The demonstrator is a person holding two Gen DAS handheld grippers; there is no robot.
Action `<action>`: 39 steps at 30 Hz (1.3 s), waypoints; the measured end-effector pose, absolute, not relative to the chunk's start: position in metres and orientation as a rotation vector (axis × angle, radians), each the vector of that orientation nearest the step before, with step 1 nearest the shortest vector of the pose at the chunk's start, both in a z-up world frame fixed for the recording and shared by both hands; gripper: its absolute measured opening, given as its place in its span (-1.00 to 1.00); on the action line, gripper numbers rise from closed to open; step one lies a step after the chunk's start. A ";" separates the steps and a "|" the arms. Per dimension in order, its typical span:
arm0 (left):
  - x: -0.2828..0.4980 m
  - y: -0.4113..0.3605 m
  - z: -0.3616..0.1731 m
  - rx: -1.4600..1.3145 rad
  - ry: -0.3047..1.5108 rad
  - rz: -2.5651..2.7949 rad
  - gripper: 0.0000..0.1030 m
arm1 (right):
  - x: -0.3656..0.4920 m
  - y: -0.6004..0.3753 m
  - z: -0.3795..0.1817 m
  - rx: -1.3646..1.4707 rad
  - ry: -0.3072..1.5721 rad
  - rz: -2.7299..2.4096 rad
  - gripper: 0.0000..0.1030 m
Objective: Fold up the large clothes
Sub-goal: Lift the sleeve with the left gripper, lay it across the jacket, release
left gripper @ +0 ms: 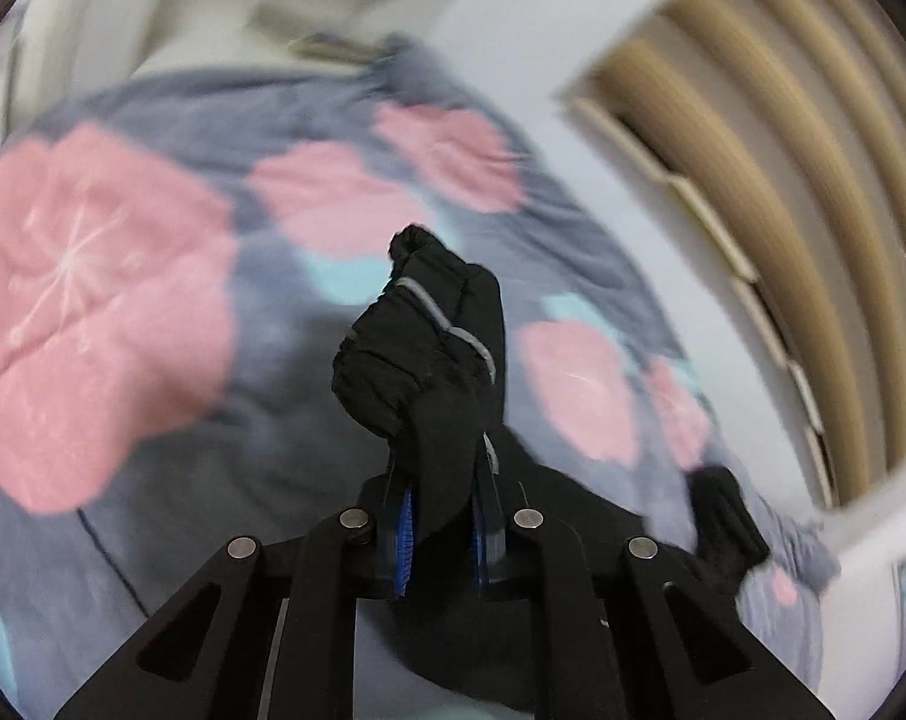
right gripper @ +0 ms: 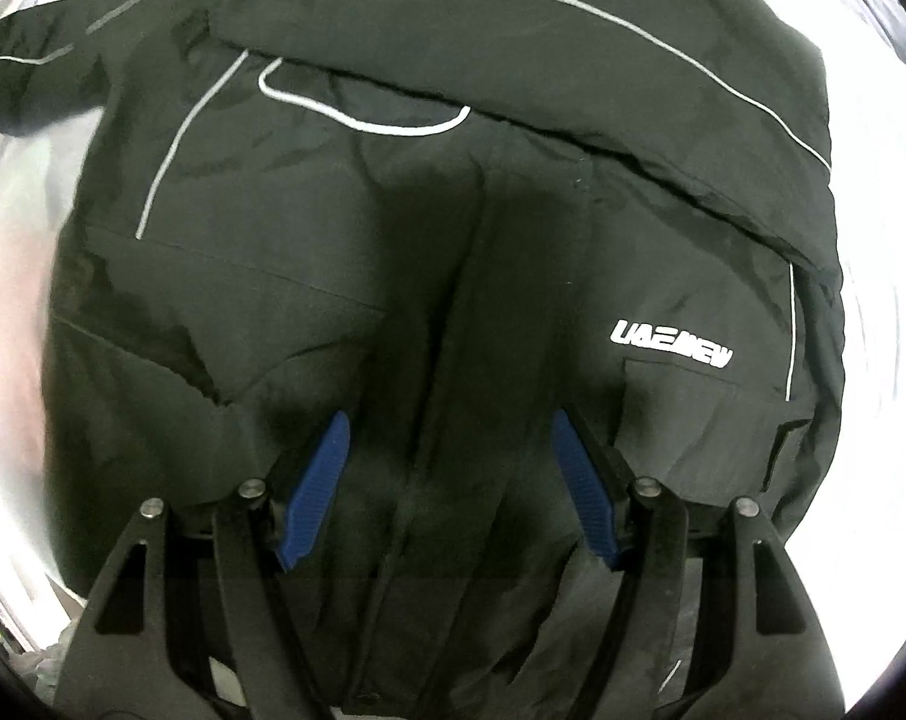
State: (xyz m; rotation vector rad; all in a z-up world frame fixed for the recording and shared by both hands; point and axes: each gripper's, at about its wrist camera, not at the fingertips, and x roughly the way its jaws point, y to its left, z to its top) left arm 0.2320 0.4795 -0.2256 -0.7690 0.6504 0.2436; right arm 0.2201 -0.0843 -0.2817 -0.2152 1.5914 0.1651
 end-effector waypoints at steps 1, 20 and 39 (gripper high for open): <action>0.233 0.463 -0.213 -0.735 0.647 0.218 -0.72 | 0.220 -0.088 -0.279 -0.205 1.582 0.166 0.32; 0.309 0.031 -0.162 -0.333 0.891 -0.371 -0.73 | 0.203 -0.243 -0.237 0.064 1.390 0.104 0.32; 0.293 -0.019 -0.278 -0.639 1.279 -0.572 0.04 | 0.289 -0.244 -0.242 0.073 1.349 0.177 0.32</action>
